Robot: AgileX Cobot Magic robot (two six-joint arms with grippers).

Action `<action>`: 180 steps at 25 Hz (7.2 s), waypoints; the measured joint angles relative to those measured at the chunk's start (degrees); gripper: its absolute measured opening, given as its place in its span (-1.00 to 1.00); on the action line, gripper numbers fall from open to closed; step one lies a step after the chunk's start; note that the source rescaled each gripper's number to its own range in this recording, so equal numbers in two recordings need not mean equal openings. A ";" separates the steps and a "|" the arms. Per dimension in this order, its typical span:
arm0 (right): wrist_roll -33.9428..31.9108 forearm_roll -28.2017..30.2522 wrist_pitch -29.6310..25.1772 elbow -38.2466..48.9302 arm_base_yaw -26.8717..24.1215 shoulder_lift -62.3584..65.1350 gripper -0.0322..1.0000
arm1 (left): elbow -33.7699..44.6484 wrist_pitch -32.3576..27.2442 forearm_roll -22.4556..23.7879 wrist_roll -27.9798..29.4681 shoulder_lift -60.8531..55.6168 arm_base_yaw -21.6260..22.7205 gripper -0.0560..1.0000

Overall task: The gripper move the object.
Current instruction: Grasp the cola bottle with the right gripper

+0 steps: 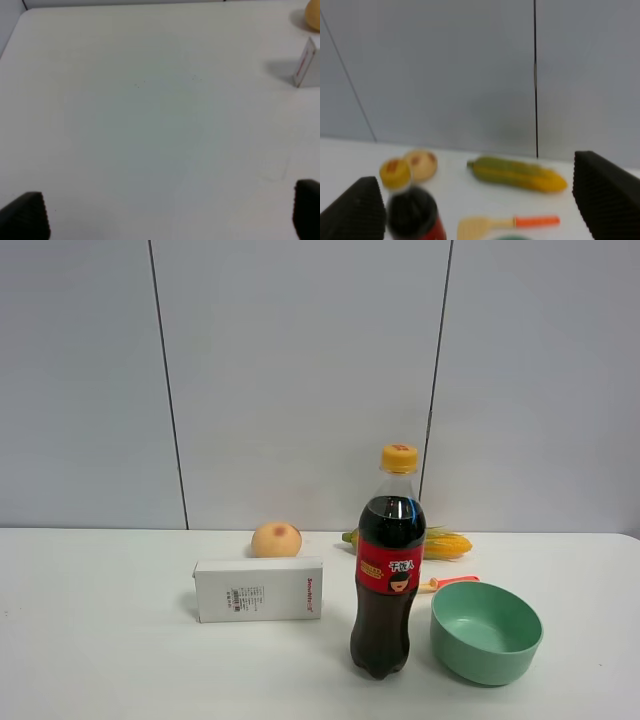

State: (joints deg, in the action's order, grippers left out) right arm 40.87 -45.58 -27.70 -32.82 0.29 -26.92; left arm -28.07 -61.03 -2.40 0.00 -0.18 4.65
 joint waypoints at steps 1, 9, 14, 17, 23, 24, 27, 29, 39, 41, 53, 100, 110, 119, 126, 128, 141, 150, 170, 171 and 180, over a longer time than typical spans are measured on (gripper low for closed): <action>2.79 -2.17 1.22 0.00 0.00 0.00 0.92 | 0.00 0.00 0.00 0.00 0.00 0.00 1.00; 19.91 -18.83 6.36 7.61 0.00 0.00 0.91 | 0.00 0.00 0.00 0.00 0.00 0.00 1.00; 30.64 -33.72 9.45 16.20 0.00 0.00 0.91 | 0.00 0.00 0.00 0.00 0.00 0.00 1.00; 35.36 -38.13 9.45 17.18 0.00 0.00 0.91 | 0.00 0.00 0.00 0.00 0.00 0.00 1.00; 37.99 -40.57 9.24 17.18 0.00 0.00 0.91 | 0.00 0.00 0.00 0.00 0.00 0.00 1.00; 38.22 -40.57 9.22 17.18 0.00 0.00 0.91 | 0.00 0.00 0.00 0.00 0.00 0.00 1.00; 38.51 -40.57 9.22 17.18 0.00 0.00 0.91 | 0.00 0.00 0.00 0.00 0.00 0.00 1.00; 38.60 -40.57 9.22 17.18 0.00 0.00 0.91 | 0.00 0.00 0.00 0.00 0.00 0.00 1.00; 38.71 -40.52 6.87 17.18 0.00 -12.18 0.91 | 0.00 0.00 0.00 0.00 0.00 0.00 1.00; 40.50 -41.24 6.62 17.18 0.00 -15.09 0.91 | 0.00 0.00 0.00 0.00 0.00 0.00 1.00; 52.53 -52.71 3.77 17.18 0.00 -21.21 0.91 | 0.00 0.00 0.00 0.00 0.00 0.00 1.00; 1.01 -4.42 38.20 10.82 28.11 -34.49 0.91 | 0.00 0.00 0.00 0.00 0.00 0.00 1.00; -20.54 14.49 44.14 13.27 29.58 -41.40 0.91 | 0.00 0.00 0.00 0.00 0.00 0.00 1.00; -32.97 24.81 53.52 13.27 35.64 -48.24 0.91 | 0.00 0.00 0.00 0.00 0.00 0.00 1.00; -34.94 26.52 57.04 13.27 36.64 -51.46 0.91 | 0.00 0.00 0.00 0.00 0.00 0.00 1.00; -35.65 27.69 58.47 13.27 36.64 -53.03 0.91 | 0.00 0.00 0.00 0.00 0.00 0.00 1.00; -37.86 30.11 70.73 13.16 36.64 -63.05 0.91 | 0.00 0.00 0.00 0.00 0.00 0.00 1.00; -40.87 33.17 76.87 13.42 36.64 -66.78 0.91 | 0.00 0.00 0.00 0.00 0.00 0.00 1.00; -42.65 37.56 83.46 13.37 36.64 -72.94 0.91 | 0.00 0.00 0.00 0.00 0.00 0.00 1.00; -42.65 37.56 83.91 13.37 36.64 -73.31 0.91 | 0.00 0.00 0.00 0.00 0.00 0.00 1.00; -42.59 37.56 87.82 13.37 36.64 -73.51 0.87 | 0.00 0.00 0.00 0.00 0.00 0.00 1.00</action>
State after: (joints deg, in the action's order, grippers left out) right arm -1.71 -8.02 60.12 -19.45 36.93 -100.43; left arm -28.07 -61.03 -2.40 0.00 -0.18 4.65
